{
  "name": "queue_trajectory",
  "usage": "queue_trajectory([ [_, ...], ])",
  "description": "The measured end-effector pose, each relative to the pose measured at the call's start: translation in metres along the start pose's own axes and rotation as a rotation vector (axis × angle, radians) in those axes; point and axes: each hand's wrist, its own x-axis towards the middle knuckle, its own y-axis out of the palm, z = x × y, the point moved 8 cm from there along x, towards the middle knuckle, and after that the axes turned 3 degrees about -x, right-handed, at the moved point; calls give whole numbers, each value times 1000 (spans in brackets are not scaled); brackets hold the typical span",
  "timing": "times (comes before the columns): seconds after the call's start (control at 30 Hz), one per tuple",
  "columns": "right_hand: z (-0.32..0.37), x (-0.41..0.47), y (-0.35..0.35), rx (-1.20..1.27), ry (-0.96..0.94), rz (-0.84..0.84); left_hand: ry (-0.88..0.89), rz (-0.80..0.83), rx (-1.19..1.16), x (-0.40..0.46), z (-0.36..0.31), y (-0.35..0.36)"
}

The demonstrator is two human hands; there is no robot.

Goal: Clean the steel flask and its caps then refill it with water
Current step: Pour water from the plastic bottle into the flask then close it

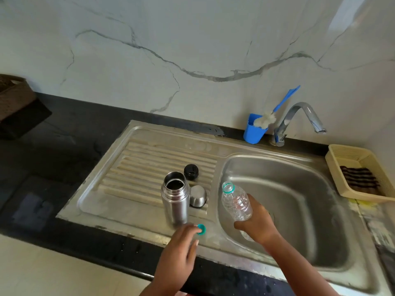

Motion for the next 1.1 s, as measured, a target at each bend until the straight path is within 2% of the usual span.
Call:
queue_trajectory([
  [0.07,-6,-2,1,5,5,24,34,181,192,11,-8,30],
  [0.2,-19,-6,3,16,27,59,-176,349,537,30,-6,62],
  [0.3,-27,-8,2,8,33,75,-269,383,632,32,8,77],
  [0.43,-36,-11,2,-11,39,86,-120,326,754,38,-1,78],
  [0.5,-39,-12,1,-4,44,78,-78,294,708,43,-10,71],
  [0.53,-39,-14,0,-2,45,75,-55,223,646,48,-18,63],
  [0.6,-39,-16,-3,-3,40,63,-31,-4,305,63,-40,40],
  [0.67,-40,-18,-6,3,33,47,-159,-162,-115,76,-51,24],
  [0.73,-41,-20,-9,15,34,32,-313,-211,-562,87,-62,22],
  [0.77,-41,-20,-11,25,36,26,-339,-231,-713,91,-70,21],
  [0.83,-43,-21,-15,50,46,18,-299,-200,-808,97,-88,23],
  [0.9,-46,-20,-19,66,55,10,-230,-131,-802,99,-101,27],
  [1.1,-54,-15,-30,65,70,15,-114,-133,-851,105,-107,26],
])
